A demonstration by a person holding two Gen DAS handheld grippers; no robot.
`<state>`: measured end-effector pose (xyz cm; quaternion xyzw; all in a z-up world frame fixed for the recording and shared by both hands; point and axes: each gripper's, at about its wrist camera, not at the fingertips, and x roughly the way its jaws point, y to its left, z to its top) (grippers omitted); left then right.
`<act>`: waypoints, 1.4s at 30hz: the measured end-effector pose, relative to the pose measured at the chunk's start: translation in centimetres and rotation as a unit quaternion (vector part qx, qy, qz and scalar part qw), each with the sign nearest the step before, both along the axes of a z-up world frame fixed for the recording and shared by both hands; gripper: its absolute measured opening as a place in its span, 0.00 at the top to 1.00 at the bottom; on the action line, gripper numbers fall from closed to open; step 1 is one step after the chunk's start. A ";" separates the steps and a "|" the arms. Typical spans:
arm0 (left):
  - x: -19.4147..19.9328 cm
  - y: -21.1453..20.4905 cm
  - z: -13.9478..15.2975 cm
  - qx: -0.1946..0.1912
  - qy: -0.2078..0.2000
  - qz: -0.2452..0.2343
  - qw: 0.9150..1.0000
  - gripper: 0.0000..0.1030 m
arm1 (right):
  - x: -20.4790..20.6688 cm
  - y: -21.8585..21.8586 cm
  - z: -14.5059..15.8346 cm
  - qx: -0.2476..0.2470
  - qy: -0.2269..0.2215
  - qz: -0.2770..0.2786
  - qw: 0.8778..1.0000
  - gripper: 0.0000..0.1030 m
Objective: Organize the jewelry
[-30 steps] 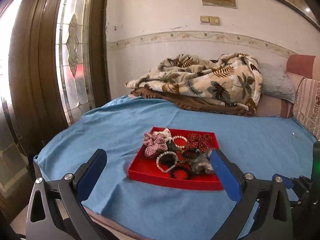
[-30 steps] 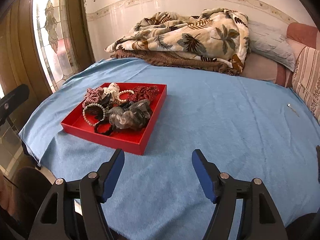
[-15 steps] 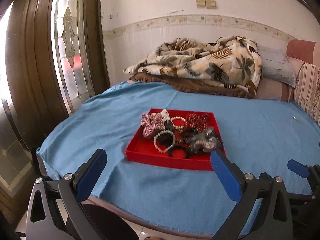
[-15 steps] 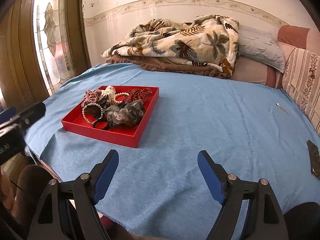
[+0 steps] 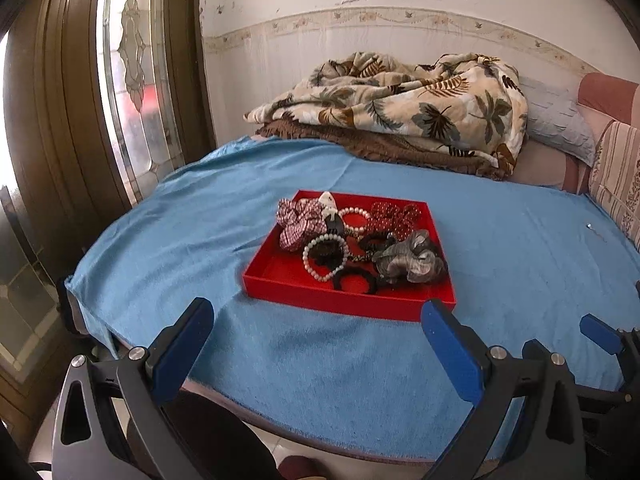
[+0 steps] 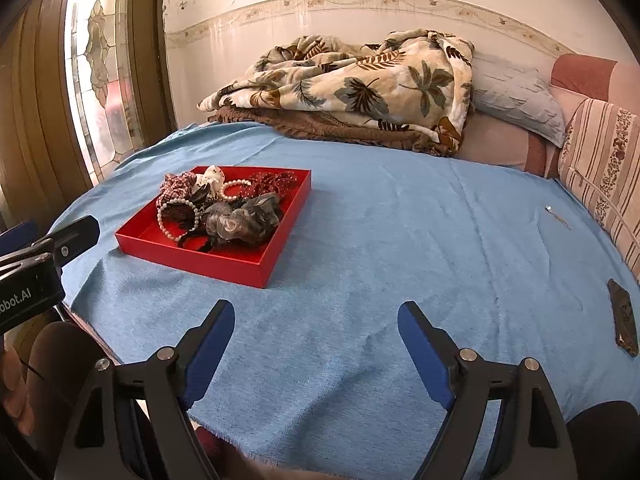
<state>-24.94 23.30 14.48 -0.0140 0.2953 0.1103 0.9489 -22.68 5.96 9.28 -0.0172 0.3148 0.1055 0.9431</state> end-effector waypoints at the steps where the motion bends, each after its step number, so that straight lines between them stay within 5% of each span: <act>1: 0.2 0.2 -0.2 -0.005 0.006 0.001 1.000 0.00 | 0.0 0.1 -0.1 -0.002 0.001 0.000 1.000 0.15; 25: 1.7 0.8 -2.5 -0.022 0.050 0.002 0.999 0.00 | 0.9 1.0 -1.5 -0.026 0.021 0.005 0.999 0.14; 42: 1.2 0.4 -2.0 -0.012 0.017 -0.007 1.000 0.00 | 0.4 1.6 -1.2 -0.037 -0.010 0.013 0.999 0.14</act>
